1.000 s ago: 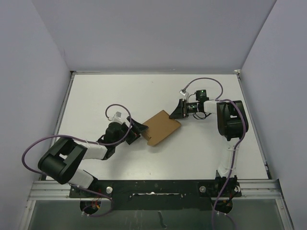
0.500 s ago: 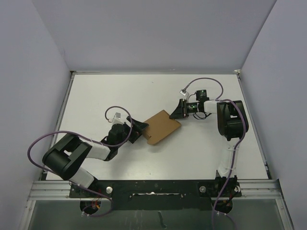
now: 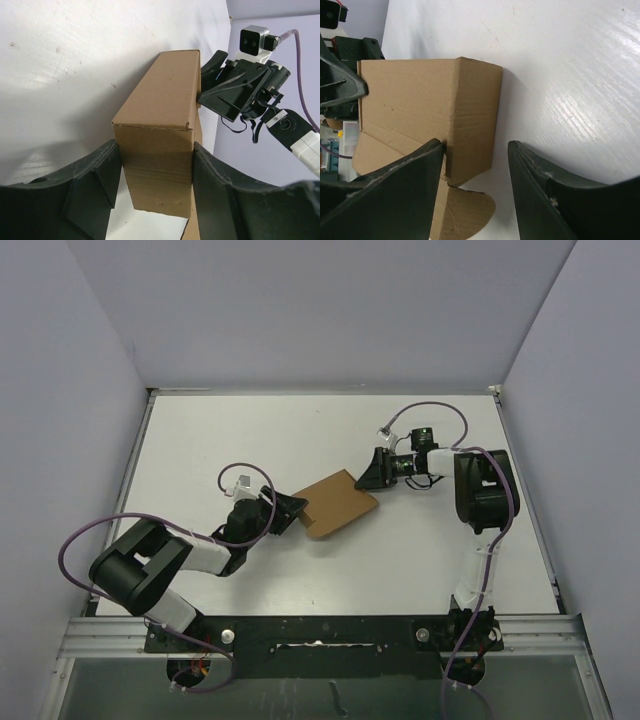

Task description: Fold the paper box

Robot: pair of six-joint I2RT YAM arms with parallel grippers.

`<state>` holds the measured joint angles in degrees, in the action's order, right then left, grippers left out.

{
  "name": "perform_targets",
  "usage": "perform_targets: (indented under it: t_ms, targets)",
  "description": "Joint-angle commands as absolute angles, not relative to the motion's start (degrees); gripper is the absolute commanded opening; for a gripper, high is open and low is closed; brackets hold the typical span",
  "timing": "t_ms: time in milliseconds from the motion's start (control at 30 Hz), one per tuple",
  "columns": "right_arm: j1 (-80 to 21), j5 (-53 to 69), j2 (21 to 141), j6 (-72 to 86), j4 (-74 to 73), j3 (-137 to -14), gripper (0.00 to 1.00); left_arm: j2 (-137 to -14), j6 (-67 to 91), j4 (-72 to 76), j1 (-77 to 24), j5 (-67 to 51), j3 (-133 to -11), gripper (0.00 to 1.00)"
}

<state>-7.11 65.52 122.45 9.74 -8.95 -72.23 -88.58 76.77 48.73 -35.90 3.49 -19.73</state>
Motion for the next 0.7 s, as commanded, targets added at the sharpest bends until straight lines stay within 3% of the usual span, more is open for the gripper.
perform_targets:
  t_ms: [0, 333, 567, 667]
  targets:
    - [-7.2, 62.2, 117.6, 2.6, -14.2, -74.3, 0.57, -87.8, 77.0, 53.6, -36.2, 3.9, -21.7, 0.42]
    - [-4.8, 61.1, 99.6, -18.4, -23.8, -74.1, 0.71, -74.9, 79.1, 37.9, -34.8, 5.8, -22.1, 0.4]
    - [-10.0, 65.0, 83.5, -45.2, -21.8, -62.9, 1.0, -66.7, 84.8, 11.5, -31.5, 1.0, -30.4, 0.34]
    - [-10.9, 66.2, 77.4, -52.4, -19.6, -58.9, 0.98, -66.2, 86.1, 3.6, -29.2, -3.2, -33.7, 0.33]
